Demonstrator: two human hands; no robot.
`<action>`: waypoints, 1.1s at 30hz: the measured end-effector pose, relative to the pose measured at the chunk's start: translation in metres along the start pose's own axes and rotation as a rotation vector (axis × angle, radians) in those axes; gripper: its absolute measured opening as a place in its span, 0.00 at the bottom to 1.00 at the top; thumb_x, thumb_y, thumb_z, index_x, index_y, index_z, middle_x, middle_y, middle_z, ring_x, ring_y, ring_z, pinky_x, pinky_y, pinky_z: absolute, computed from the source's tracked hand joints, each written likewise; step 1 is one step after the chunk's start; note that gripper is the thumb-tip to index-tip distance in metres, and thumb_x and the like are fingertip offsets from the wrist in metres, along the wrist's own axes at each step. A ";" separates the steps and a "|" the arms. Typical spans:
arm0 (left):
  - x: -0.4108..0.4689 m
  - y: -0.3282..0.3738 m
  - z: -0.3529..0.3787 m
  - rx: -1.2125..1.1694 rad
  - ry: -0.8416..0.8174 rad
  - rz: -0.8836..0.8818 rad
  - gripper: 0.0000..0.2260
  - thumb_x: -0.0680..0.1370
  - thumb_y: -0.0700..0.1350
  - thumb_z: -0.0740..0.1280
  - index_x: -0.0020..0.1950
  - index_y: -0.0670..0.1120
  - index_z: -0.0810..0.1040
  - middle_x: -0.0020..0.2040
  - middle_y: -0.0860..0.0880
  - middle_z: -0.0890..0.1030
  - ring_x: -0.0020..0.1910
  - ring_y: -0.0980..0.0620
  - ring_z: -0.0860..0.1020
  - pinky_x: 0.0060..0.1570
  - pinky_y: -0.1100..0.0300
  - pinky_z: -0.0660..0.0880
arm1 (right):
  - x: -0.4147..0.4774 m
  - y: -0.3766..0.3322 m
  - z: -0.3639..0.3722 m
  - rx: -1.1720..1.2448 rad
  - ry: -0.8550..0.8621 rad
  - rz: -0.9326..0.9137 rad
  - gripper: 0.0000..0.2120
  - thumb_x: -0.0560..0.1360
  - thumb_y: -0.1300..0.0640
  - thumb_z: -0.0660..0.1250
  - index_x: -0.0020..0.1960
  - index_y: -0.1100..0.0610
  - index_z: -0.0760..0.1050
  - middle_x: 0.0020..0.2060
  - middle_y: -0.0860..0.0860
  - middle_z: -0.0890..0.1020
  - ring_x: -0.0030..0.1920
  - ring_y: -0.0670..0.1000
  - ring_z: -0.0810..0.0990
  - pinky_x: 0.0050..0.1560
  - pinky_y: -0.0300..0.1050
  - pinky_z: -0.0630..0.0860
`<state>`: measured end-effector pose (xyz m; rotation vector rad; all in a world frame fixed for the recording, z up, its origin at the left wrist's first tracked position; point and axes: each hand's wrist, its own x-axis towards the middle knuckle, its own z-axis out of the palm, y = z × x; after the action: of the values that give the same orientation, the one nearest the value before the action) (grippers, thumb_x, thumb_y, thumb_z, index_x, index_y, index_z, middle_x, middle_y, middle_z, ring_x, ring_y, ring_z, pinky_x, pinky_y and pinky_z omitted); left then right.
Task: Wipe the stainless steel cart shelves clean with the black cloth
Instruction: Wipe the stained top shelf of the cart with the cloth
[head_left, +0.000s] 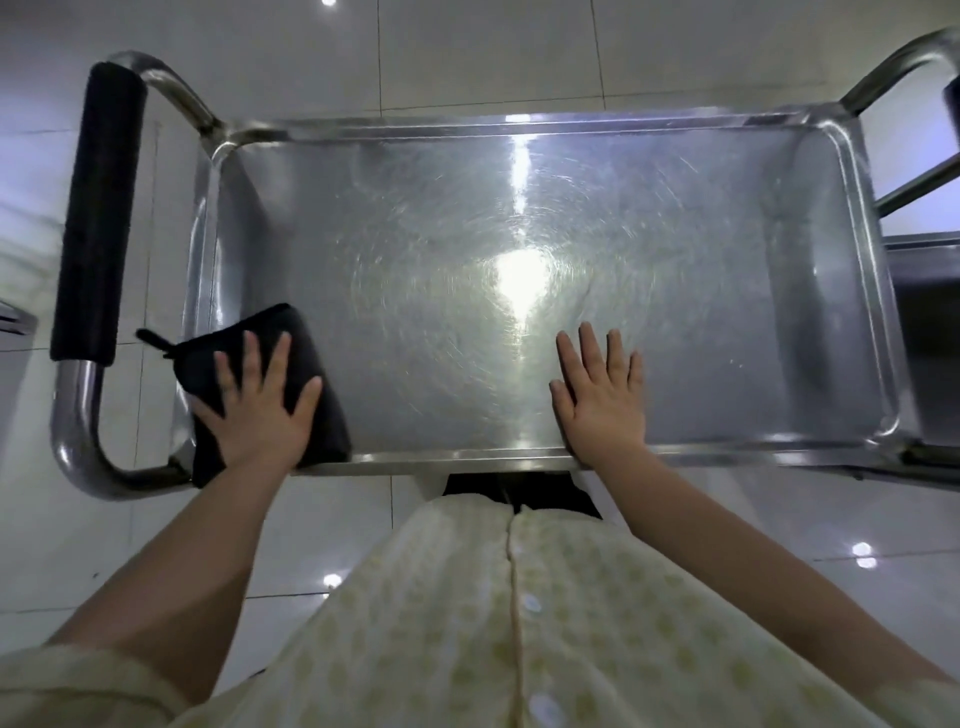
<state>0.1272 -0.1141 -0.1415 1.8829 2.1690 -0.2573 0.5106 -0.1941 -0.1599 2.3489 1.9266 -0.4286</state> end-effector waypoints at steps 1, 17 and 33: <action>0.000 -0.003 0.000 0.012 -0.001 -0.011 0.28 0.75 0.72 0.36 0.74 0.68 0.34 0.80 0.56 0.40 0.78 0.45 0.41 0.68 0.26 0.46 | 0.000 0.001 0.001 0.000 0.009 0.002 0.26 0.81 0.40 0.37 0.77 0.42 0.33 0.78 0.46 0.39 0.76 0.52 0.30 0.75 0.58 0.33; -0.097 0.278 0.036 0.184 -0.072 0.592 0.30 0.78 0.68 0.43 0.76 0.64 0.35 0.79 0.55 0.35 0.76 0.41 0.33 0.63 0.25 0.36 | -0.009 0.033 -0.039 1.051 0.067 0.112 0.20 0.84 0.59 0.54 0.75 0.50 0.65 0.74 0.45 0.66 0.72 0.36 0.59 0.76 0.40 0.52; -0.170 0.252 0.011 -0.278 -0.005 0.553 0.18 0.79 0.41 0.64 0.70 0.47 0.74 0.70 0.46 0.74 0.71 0.46 0.69 0.71 0.51 0.59 | 0.004 0.084 -0.043 0.361 -0.097 -0.494 0.24 0.76 0.61 0.66 0.71 0.51 0.72 0.74 0.47 0.67 0.74 0.63 0.60 0.73 0.52 0.60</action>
<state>0.3985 -0.2410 -0.0914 2.1983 1.4972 0.1403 0.6002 -0.1983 -0.1294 1.9409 2.5521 -0.9767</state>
